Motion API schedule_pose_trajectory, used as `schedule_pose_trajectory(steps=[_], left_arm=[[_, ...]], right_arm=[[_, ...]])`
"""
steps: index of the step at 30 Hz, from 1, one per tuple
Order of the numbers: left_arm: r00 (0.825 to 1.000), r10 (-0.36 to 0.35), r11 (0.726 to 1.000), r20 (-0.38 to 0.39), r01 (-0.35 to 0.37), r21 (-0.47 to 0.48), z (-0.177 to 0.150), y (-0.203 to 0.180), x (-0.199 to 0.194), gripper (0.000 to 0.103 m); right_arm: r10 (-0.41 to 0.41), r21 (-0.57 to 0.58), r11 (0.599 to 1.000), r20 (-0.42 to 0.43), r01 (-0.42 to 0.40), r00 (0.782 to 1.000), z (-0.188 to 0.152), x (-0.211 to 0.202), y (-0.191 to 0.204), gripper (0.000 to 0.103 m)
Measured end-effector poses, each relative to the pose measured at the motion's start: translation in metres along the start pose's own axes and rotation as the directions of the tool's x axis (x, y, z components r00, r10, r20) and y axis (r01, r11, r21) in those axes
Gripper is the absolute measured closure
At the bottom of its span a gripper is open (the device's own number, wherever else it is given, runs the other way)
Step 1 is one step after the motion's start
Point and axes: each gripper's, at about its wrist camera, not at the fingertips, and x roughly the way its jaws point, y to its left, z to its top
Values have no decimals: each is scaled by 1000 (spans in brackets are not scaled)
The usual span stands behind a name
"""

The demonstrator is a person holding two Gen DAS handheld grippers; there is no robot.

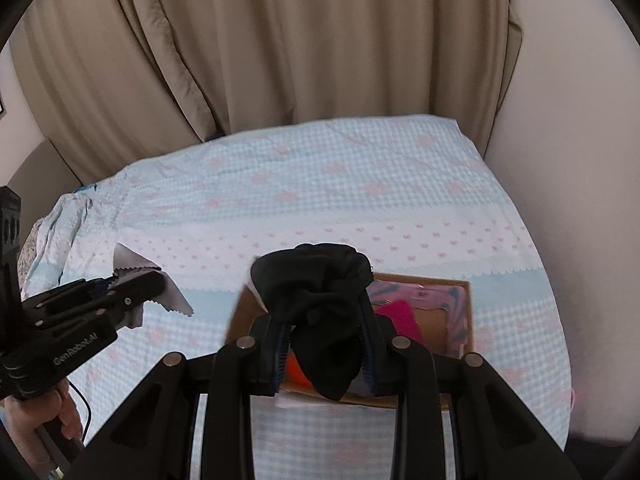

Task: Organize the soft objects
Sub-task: 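Carry the grey cloth and black scrunchie with both tools over the box, then open both tools to release the cloth and scrunchie into the box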

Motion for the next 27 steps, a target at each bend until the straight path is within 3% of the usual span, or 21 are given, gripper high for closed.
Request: schedule_pose_trajectory(steps=[6,13,21,22,23,24,25,26,27], left_arm=[[996,38,999,-87,-40,-23,-7,-16,59,87],[972,83,996,-218,-90,-20,-13,-20,127,87],[952,112,994,-284,-110,23,-20,-26,154,87],[949,112,994,-294,-111,20,-20,-25,156,84],[946,115,993,-303,-115,18,-20,-24,159,81],[942,121,992,-312,-121,20,-20,-23,160,67],[940,124,992,-317,-124,22,-20,-23,162,28],[939,128,992,-320,-127,23,-19,-22,163,7],[941,135,991,-311,-133,28,-20,-23,162,0]], right_arm=[[47,0,999,-101,-47,994,-1,42,-41,76],[115,39,993,-228,-109,967,1,104,-64,76],[177,118,982,-324,-146,929,0,152,-73,76],[180,125,981,-333,-146,926,0,155,-74,74],[183,134,980,-342,-145,922,-1,159,-74,64],[190,142,979,-347,-149,919,0,162,-75,56],[199,154,976,-347,-153,917,0,165,-77,44],[203,159,975,-346,-156,916,0,166,-77,36],[203,159,975,-346,-156,916,1,167,-76,33]])
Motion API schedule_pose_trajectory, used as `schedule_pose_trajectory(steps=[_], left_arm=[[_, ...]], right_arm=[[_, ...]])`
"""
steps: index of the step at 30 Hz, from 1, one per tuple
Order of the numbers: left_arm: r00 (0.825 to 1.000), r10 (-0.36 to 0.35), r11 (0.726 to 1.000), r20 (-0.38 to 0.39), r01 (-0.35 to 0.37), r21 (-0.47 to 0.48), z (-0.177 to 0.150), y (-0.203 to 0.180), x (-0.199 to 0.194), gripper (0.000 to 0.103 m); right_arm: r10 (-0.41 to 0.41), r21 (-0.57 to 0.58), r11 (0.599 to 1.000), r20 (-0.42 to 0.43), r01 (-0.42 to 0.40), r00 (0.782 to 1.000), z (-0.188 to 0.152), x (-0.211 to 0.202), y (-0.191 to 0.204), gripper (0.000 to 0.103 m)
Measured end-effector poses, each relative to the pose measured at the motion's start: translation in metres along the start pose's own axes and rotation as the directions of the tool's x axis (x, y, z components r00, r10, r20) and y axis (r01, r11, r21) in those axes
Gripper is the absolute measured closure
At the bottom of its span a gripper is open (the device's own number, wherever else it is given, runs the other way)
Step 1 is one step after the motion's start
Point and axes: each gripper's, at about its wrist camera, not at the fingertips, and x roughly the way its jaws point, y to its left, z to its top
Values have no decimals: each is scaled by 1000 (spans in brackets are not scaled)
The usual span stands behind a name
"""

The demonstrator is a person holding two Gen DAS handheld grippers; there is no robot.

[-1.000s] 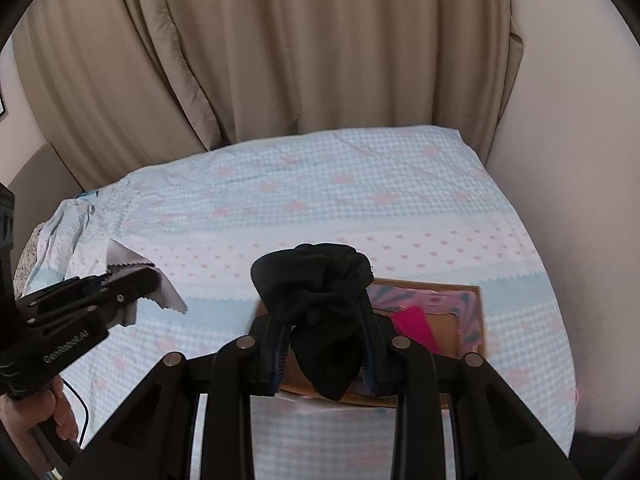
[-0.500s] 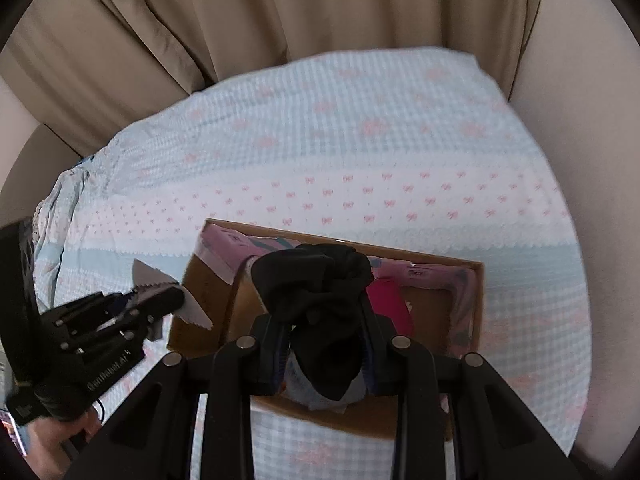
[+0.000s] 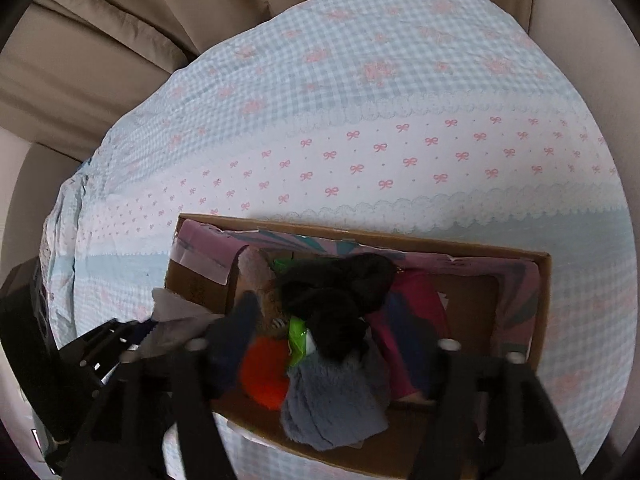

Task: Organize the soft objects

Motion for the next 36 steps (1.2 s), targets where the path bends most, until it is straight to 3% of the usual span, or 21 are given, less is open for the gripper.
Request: schedule_pose_trajectory(steps=[2,4,17,25,31,36], left_arm=[[1000,-9,1000,3,9,1,-1,-1,0,0],[1000,-7,1000,-3,7,3,-1,-1,-2,0],[999,1,1000,49,-2,22,-3,3,-43,0],[990,-38,998,136,31,59,-7,11,-119,0],[971,-81,995,223,65,82,-15,26,-198,0],[934,-105,991,342,70,114,-28,38,-274,0]], right_arm=[[-6,-4,1000,3,6,1000,0,1,-1,17],[3,1,1000,-3,-3,1000,2,3,-1,10],[-30,13,999,49,30,998,-6,-27,11,10],[-68,8,998,152,68,986,-25,-95,49,10],[-123,25,992,261,120,958,-56,-170,90,10],[-189,37,981,394,190,899,-91,-236,131,10]])
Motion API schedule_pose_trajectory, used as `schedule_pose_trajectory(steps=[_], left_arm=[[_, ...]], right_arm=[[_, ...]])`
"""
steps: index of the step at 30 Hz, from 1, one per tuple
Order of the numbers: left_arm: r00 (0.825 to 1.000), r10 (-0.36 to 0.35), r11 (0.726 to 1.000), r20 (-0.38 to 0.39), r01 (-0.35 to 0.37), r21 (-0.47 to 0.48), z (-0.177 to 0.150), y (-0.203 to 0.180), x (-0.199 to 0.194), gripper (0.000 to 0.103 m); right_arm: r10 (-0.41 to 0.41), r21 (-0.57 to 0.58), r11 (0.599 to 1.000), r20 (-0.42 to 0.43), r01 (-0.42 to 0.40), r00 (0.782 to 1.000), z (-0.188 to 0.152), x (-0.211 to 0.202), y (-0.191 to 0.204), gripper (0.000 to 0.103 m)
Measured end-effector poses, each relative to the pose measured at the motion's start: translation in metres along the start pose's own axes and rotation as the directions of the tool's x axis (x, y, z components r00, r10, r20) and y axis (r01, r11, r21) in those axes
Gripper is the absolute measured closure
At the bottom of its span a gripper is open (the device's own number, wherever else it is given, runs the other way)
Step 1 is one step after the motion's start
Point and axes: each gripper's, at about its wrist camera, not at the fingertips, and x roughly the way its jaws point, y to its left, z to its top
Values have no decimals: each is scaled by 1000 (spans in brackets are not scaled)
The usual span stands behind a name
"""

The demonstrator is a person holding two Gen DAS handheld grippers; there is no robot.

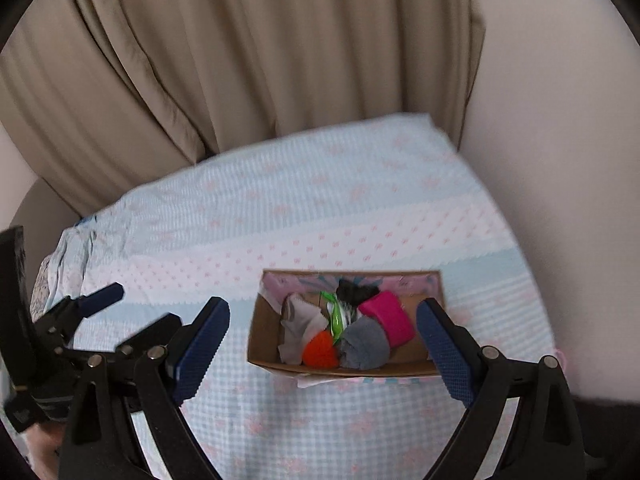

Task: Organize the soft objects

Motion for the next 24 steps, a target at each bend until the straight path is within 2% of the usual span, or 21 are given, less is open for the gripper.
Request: schedule_pose_trajectory(steps=[4,9,12,14,16,19,24], left_arm=[[989,12,999,150,-19,47,0,3,-66,0],[964,13,998,265,-29,55,-5,12,-118,0],[953,13,999,304,-28,44,-10,18,-137,0],[948,11,999,319,-23,35,-14,22,-147,0],[945,12,999,327,-22,26,-18,26,-151,0],[941,14,1000,337,-21,15,-25,30,-156,0],[938,27,999,346,-34,14,-34,31,-160,0]], right_arm=[[-53,-15,998,123,55,991,-10,-56,22,10],[-100,-10,994,254,107,962,-26,-105,43,10],[-116,-9,992,319,126,940,-36,-126,52,9],[-128,-10,990,361,140,924,-41,-135,56,1],[-124,-15,990,385,140,914,-46,-141,61,1],[-134,-17,988,402,154,906,-50,-145,66,1],[-143,-6,987,403,159,904,-53,-145,67,1]])
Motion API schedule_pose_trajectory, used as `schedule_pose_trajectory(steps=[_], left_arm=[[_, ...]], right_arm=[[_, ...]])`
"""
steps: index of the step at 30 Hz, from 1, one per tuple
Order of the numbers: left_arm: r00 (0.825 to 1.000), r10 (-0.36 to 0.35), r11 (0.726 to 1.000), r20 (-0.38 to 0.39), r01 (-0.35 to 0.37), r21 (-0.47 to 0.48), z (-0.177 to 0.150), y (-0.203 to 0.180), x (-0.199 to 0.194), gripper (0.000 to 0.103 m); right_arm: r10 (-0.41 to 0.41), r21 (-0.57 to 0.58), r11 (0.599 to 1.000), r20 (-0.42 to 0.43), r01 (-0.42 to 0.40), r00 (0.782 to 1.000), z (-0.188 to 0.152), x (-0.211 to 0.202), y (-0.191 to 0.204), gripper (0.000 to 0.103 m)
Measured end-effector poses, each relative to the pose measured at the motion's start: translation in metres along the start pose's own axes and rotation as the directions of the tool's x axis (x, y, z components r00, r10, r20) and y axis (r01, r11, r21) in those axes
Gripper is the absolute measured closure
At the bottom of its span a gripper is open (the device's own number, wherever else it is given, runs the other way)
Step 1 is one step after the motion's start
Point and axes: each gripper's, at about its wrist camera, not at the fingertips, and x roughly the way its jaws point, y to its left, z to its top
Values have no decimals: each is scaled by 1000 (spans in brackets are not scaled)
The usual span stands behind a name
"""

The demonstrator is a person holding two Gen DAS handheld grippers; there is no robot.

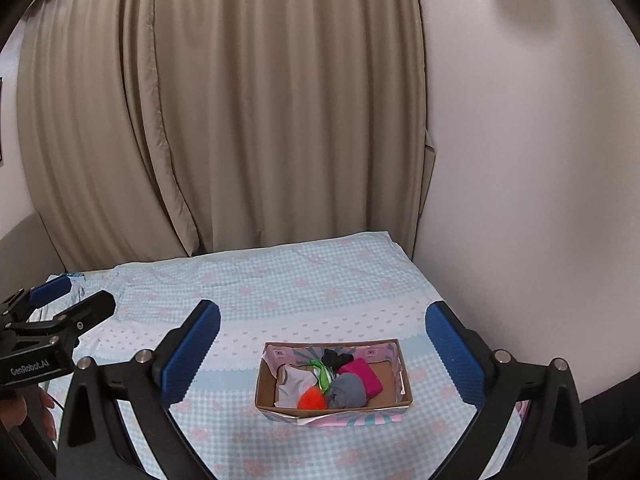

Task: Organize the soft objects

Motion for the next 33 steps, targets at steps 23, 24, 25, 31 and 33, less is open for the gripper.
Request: schedule_pose_trajectory(steps=[23,24,25,31,33], left_arm=[[999,35,999,30,-35,4,6,-4,-1,0],[999,36,999,31,-36,5,6,-4,-1,0],[999,38,999,32,-38,5,7,-4,-1,0],[999,36,999,34,-36,5,7,-3,0,0],[999,37,999,37,-38,4,7,-3,0,0]], right_arm=[[15,15,1000,20,-16,1000,4,0,0,1],[15,15,1000,21,-15,1000,4,0,0,1],[15,14,1000,22,-15,1000,5,1,0,1],[11,5,1000,27,-11,1000,7,4,0,1],[11,5,1000,27,-11,1000,8,6,0,1]])
